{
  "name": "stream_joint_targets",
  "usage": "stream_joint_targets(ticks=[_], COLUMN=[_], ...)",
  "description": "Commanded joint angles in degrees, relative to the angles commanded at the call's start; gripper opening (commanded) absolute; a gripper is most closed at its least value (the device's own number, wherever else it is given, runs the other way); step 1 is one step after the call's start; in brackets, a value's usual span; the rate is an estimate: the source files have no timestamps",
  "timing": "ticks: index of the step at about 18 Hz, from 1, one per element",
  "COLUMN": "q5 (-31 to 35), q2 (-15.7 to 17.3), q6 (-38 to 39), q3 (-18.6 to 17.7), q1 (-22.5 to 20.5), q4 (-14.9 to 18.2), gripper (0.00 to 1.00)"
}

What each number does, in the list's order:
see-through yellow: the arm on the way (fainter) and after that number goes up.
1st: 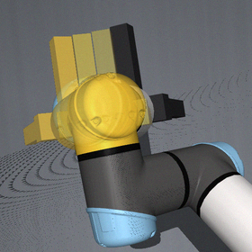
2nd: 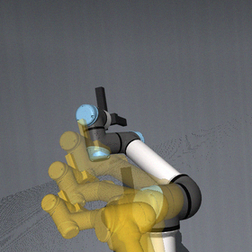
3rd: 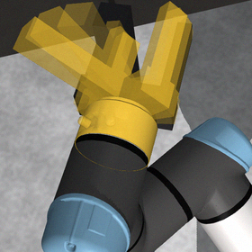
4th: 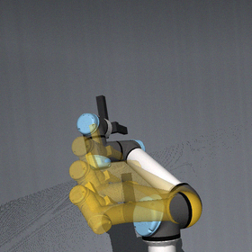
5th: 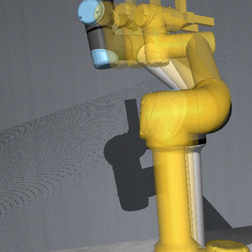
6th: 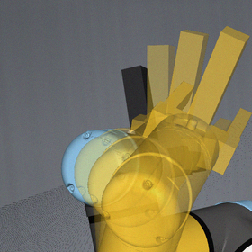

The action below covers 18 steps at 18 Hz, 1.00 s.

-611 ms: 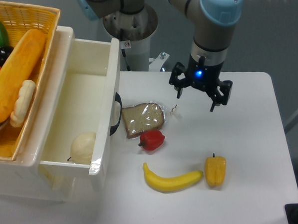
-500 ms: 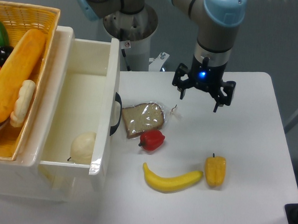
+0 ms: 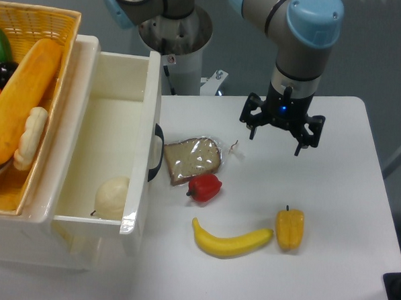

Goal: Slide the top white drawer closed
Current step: 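Move the gripper toward the open white drawer's front face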

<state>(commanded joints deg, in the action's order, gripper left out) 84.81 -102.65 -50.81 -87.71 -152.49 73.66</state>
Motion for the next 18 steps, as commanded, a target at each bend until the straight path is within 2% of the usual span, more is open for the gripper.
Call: stream_joint_targets(ticks=[3, 8, 13, 18], q5=[0.2, 0.4, -0.1, -1.6], q2=[0.1, 0.3, 0.1, -1.5], q6=[1.8, 2.5, 7.3, 9.6], q3=[-1.0, -4.9, -7.4, -8.2], q1=[0.1, 0.5, 2.0, 3.6], q4=[-0.3, -0.4, -0.3, 0.2], gripper=[1.0, 1.0, 1.0, 1.0])
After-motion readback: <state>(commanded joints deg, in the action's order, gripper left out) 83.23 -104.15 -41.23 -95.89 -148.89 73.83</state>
